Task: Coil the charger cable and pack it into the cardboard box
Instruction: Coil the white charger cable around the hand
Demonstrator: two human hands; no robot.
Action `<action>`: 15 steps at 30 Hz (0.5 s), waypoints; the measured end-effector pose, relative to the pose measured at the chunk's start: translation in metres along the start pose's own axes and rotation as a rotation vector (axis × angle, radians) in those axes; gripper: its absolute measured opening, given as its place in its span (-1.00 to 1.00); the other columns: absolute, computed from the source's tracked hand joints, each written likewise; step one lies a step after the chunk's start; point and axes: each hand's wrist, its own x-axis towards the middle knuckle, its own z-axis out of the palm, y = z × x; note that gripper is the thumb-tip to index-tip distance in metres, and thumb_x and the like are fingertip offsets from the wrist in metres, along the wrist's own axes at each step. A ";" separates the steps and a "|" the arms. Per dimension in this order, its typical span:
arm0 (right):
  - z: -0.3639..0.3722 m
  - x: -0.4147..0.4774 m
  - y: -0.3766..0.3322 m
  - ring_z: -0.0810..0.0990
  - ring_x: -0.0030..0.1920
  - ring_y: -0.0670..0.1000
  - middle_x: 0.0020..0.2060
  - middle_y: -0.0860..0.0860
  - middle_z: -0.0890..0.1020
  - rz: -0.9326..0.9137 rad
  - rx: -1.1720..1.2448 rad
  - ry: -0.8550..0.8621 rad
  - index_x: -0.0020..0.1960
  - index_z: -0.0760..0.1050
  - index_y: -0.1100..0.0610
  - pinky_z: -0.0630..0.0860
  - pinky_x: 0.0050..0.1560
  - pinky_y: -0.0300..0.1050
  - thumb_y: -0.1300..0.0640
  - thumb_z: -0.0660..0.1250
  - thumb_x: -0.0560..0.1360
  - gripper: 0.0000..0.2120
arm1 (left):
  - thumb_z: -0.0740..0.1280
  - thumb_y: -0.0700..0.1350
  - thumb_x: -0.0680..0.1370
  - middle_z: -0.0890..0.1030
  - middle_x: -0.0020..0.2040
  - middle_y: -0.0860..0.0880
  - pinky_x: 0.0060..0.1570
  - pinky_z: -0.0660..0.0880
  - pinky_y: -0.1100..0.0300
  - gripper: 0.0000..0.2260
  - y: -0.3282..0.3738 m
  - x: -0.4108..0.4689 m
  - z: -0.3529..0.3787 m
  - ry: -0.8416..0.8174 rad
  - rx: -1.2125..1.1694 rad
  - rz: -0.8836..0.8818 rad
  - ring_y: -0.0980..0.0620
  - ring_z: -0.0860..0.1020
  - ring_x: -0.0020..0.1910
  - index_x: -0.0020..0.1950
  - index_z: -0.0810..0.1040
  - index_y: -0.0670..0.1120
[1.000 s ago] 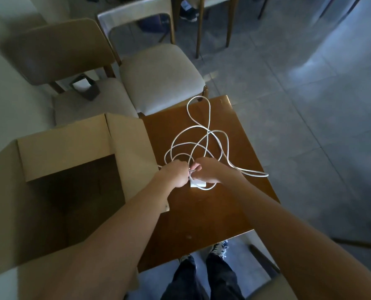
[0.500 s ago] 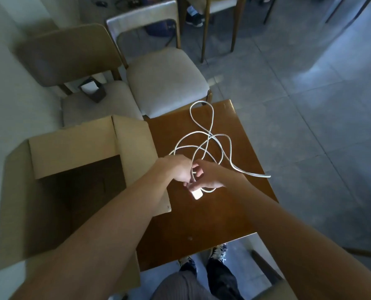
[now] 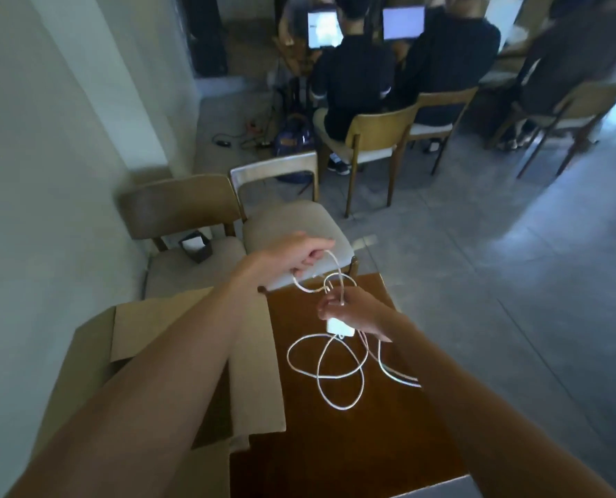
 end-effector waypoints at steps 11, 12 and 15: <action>-0.078 -0.043 -0.126 0.71 -0.18 0.23 -0.11 0.34 0.71 -0.112 0.815 -0.009 0.19 0.55 0.33 0.65 -0.16 0.00 0.03 0.08 0.70 -0.58 | 0.15 0.01 0.72 0.33 -0.50 0.13 -0.55 0.06 0.30 -0.64 0.150 -0.022 -0.049 0.178 -0.682 0.326 0.22 0.22 -0.59 -0.13 0.58 -0.12; -0.083 -0.045 -0.134 0.71 -0.16 0.24 -0.06 0.36 0.69 -0.087 0.868 -0.024 0.24 0.50 0.36 0.66 -0.18 -0.01 0.04 0.09 0.70 -0.58 | 0.15 0.00 0.72 0.35 -0.47 0.12 -0.53 0.09 0.31 -0.64 0.159 -0.024 -0.050 0.189 -0.696 0.334 0.21 0.23 -0.56 -0.09 0.62 -0.13; -0.092 -0.055 -0.153 0.69 -0.04 0.22 0.08 0.35 0.67 -0.077 0.995 -0.148 0.26 0.48 0.37 0.64 -0.03 0.04 0.14 0.16 0.61 -0.64 | 0.15 -0.03 0.73 0.38 -0.43 0.09 -0.49 0.14 0.31 -0.65 0.180 -0.029 -0.052 0.172 -0.769 0.376 0.19 0.25 -0.50 0.02 0.65 -0.20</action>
